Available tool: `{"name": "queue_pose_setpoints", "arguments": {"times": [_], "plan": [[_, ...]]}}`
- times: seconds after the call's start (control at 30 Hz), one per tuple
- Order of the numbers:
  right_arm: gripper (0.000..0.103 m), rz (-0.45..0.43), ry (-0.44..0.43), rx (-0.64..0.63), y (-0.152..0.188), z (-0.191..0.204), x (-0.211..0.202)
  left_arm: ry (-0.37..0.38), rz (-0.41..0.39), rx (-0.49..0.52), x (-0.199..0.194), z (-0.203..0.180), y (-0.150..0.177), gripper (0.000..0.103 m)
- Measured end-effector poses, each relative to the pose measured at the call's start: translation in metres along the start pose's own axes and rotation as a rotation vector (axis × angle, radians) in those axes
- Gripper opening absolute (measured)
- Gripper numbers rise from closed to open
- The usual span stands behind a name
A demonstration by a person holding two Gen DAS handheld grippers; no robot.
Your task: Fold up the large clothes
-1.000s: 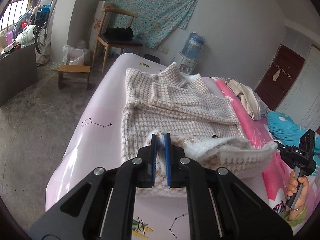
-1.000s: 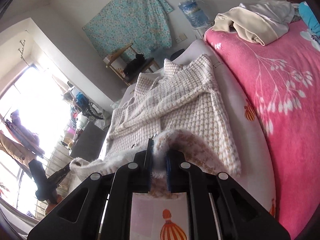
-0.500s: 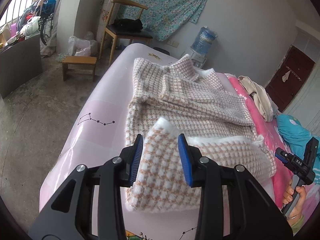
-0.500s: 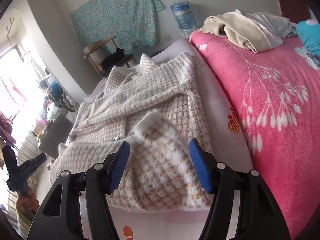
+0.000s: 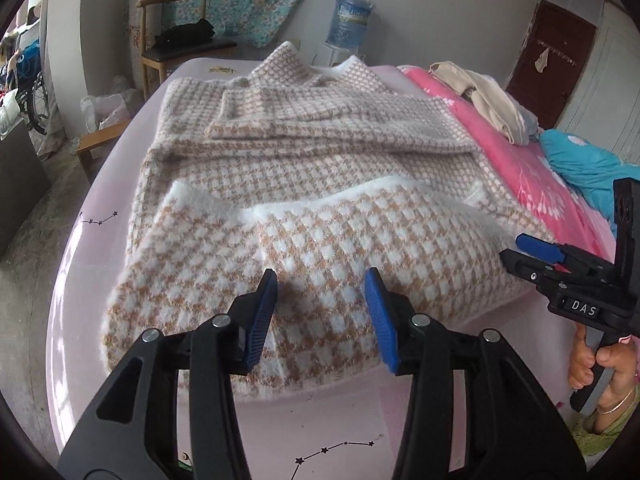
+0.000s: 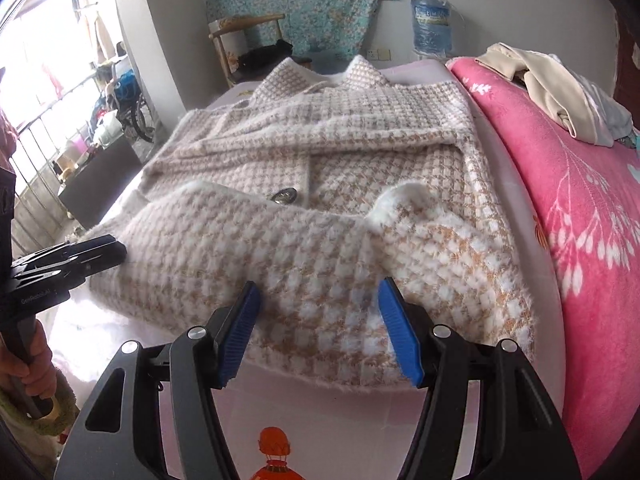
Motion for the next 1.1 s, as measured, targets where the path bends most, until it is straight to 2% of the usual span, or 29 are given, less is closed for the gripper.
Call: {"name": "queue_pose_setpoints", "arguments": {"times": [0.1, 0.23, 0.43, 0.63, 0.73, 0.83, 0.93, 1.1], "plan": [[0.058, 0.018, 0.018, 0.022, 0.003, -0.008, 0.002, 0.011, 0.011, -0.021, 0.006, 0.004, 0.002, 0.045], [0.058, -0.017, 0.034, 0.028, 0.004, -0.008, -0.016, 0.004, 0.013, -0.042, 0.004, 0.012, 0.003, 0.045], [0.058, -0.085, -0.054, 0.004, 0.001, 0.009, -0.041, 0.005, 0.015, -0.051, 0.006, 0.014, 0.005, 0.045], [0.058, -0.057, -0.094, -0.013, -0.005, 0.023, -0.025, -0.029, 0.015, -0.056, 0.010, 0.016, 0.003, 0.045], [0.058, -0.019, -0.063, -0.010, -0.004, 0.021, -0.007, -0.034, 0.017, -0.058, 0.011, 0.016, 0.003, 0.045], [0.058, 0.009, -0.093, 0.019, -0.001, 0.015, 0.004, -0.044, 0.018, -0.049, 0.012, 0.014, 0.003, 0.046], [0.058, -0.007, -0.095, 0.033, 0.000, 0.014, -0.006, -0.052, 0.020, -0.043, 0.012, 0.014, 0.003, 0.046], [0.058, -0.049, -0.093, -0.021, -0.004, 0.026, -0.019, -0.050, 0.022, -0.042, 0.013, 0.015, 0.002, 0.046]]}}
Point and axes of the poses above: each gripper's, at about its wrist camera, not at the fingertips, and x roughly the way its jaws point, z to its left, y to its underside, the point moved 7 cm from there along x, roughly the way its jaws point, and after that the axes turned 15 degrees about z, right-handed, at the moved point
